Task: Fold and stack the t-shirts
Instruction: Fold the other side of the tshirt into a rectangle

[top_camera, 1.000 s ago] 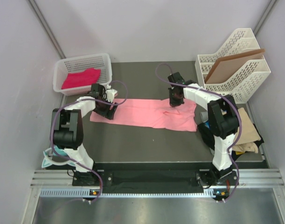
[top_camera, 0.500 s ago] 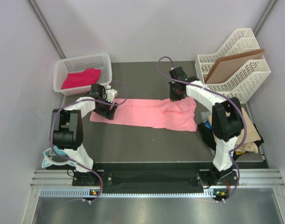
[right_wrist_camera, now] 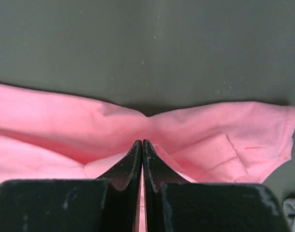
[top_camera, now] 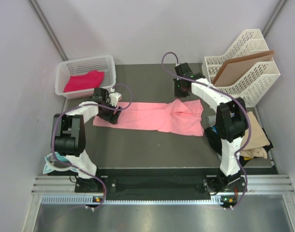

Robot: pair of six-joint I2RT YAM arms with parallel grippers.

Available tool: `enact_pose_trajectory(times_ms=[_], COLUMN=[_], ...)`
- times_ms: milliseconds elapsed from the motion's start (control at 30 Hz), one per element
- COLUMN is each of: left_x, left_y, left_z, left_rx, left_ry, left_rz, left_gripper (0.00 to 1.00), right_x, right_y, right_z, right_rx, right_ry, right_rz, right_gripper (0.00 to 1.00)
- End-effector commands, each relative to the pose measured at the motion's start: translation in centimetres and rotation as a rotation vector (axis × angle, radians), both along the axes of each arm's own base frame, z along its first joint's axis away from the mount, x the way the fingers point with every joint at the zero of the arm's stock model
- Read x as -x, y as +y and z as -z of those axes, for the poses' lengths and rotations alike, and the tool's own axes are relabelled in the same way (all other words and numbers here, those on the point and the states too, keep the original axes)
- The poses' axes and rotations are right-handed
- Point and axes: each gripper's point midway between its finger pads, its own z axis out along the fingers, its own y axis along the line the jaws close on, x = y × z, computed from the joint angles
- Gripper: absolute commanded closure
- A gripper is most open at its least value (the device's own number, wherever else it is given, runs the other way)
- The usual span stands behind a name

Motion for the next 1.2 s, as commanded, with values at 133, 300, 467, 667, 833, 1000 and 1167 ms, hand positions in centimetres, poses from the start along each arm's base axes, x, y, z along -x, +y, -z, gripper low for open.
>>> enact_pose_trajectory(times_ms=[133,300,467,667,833,1000,1167], left_x=[1.7,1.7,1.7,1.9,1.8,1.9,2.0], left_y=[2.0,2.0,2.0,2.2,2.1,2.0,2.1], left_z=[2.4,2.2,2.0,2.2,2.4,2.3,2.2], left_rx=[-0.106,-0.107,-0.106,-0.119,-0.109,-0.103,-0.11], left_ry=[0.059,0.059,0.055,0.056,0.059,0.06,0.057], left_rz=[0.007,0.009,0.006,0.009,0.002,0.0,0.0], left_gripper=[0.19,0.19,0.19,0.19,0.19,0.19,0.19], right_x=[-1.7,-2.0,-3.3,-3.2,-1.6,-0.2,0.2], right_y=[0.6,1.2,2.6,0.4,-0.5,-0.7,-0.4], right_z=[-0.2,0.6,0.0,-2.3,-1.2,1.4,2.9], right_rx=[-0.013,-0.037,-0.075,-0.016,-0.031,-0.026,-0.038], right_ry=[-0.004,0.013,0.013,-0.059,-0.014,0.061,0.098], right_rz=[-0.037,-0.051,-0.067,-0.031,-0.038,-0.037,-0.042], right_gripper=[0.94,1.0,1.0,0.68,0.65,0.66,0.75])
